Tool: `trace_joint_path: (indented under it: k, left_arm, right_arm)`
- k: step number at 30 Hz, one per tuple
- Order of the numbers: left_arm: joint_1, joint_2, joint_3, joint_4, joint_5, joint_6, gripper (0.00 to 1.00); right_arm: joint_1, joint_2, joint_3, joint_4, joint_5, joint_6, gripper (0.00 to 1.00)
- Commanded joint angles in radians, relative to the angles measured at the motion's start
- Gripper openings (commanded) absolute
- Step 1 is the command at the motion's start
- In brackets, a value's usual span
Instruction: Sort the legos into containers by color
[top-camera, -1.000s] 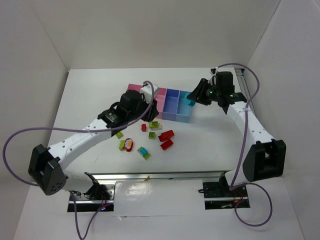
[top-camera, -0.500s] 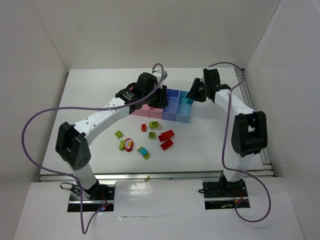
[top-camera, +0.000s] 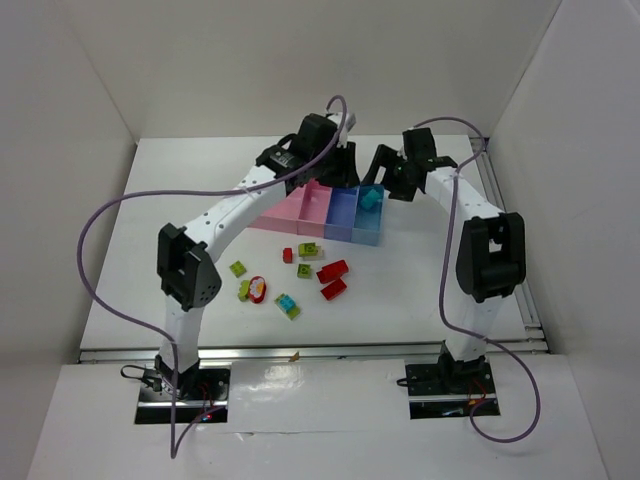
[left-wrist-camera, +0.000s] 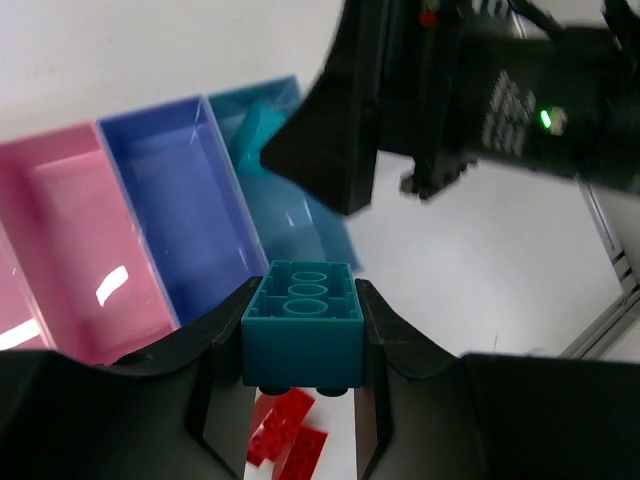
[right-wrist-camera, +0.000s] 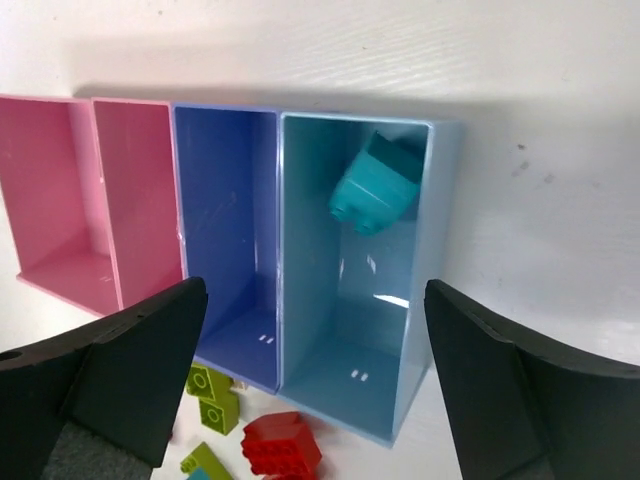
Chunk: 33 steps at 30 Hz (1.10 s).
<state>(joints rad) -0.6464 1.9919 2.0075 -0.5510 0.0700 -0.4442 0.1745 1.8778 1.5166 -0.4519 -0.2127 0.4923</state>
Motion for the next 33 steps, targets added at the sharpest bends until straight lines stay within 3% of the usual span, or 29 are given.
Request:
trace_joint_path:
  k: [1, 3, 6, 10, 16, 17, 18, 21, 22, 28, 31, 33]
  left_arm:
    - [0.004, 0.125, 0.178, -0.098, 0.031, -0.01, 0.0]
    - [0.004, 0.154, 0.232, -0.098, 0.048, -0.028, 0.0]
    - [0.004, 0.199, 0.263, -0.08, 0.074, -0.028, 0.0]
    - [0.004, 0.263, 0.301, -0.079, 0.134, -0.028, 0.0]
    - [0.004, 0.34, 0.33, -0.031, 0.136, -0.053, 0.0]
    - [0.004, 0.355, 0.33, -0.03, 0.126, -0.065, 0.08]
    - [0.004, 0.355, 0.33, -0.017, 0.126, -0.065, 0.33]
    - [0.004, 0.38, 0.339, 0.014, 0.157, -0.065, 0.61]
    - [0.004, 0.38, 0.349, 0.014, 0.169, -0.065, 1.0]
    - [0.024, 0.325, 0.337, 0.023, 0.198, -0.053, 1.0]
    - [0.024, 0.216, 0.304, 0.004, 0.173, -0.022, 1.0]
    - [0.024, 0.091, 0.225, -0.029, 0.081, 0.013, 1.0]
  right_arm:
    - [0.008, -0.162, 0.012, -0.059, 0.096, 0.025, 0.96]
    - [-0.001, -0.256, -0.104, -0.048, 0.233, 0.063, 0.89]
    - [-0.01, -0.487, -0.279, -0.024, 0.368, 0.113, 0.85]
    - [-0.01, -0.653, -0.447, -0.051, 0.493, 0.154, 0.85]
    - [-0.02, -0.83, -0.5, -0.168, 0.539, 0.166, 0.87]
    - [-0.02, -0.841, -0.5, -0.182, 0.55, 0.166, 0.89]
    - [-0.02, -0.851, -0.5, -0.209, 0.559, 0.166, 0.89]
    - [-0.02, -0.852, -0.5, -0.258, 0.559, 0.166, 0.96]
    - [-0.02, -0.852, -0.49, -0.269, 0.559, 0.166, 0.97]
    - [-0.02, -0.852, -0.481, -0.265, 0.532, 0.147, 0.98]
    - [-0.02, -0.852, -0.481, -0.226, 0.464, 0.12, 0.98]
    - [-0.01, -0.83, -0.493, -0.2, 0.383, 0.091, 0.97]
